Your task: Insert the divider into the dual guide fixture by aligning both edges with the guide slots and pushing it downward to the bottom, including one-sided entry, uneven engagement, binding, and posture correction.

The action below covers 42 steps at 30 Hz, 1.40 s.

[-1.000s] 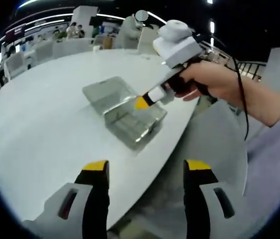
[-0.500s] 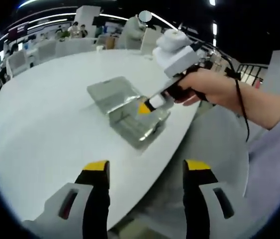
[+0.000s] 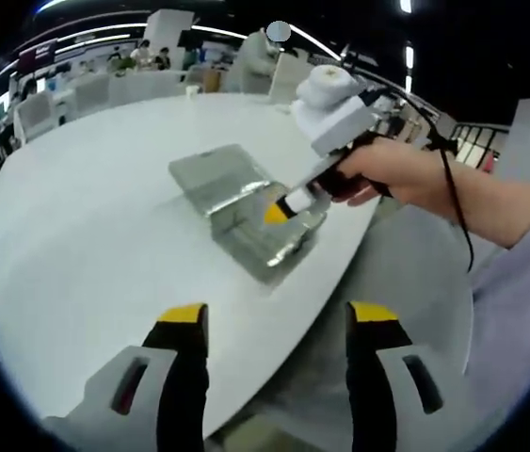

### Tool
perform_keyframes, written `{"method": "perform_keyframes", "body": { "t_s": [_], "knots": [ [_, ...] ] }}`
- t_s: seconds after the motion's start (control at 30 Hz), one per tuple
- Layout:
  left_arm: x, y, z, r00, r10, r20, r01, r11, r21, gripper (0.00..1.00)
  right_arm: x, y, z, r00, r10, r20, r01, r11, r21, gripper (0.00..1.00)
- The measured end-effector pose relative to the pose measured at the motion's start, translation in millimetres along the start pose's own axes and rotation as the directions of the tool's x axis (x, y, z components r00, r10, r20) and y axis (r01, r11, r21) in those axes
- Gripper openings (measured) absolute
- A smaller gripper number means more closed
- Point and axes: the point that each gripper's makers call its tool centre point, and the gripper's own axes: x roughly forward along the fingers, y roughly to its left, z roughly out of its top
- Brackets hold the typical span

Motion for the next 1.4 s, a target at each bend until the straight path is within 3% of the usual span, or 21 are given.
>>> {"method": "perform_keyframes", "body": {
  "t_s": [1.4],
  "knots": [
    [2,1.9,-0.4,1.0,-0.007,0.003,0.007,1.0,-0.016,0.55,-6,-1,4.8,0.999,0.025,-0.022,-0.024,0.998,0.059,0.0]
  ]
}}
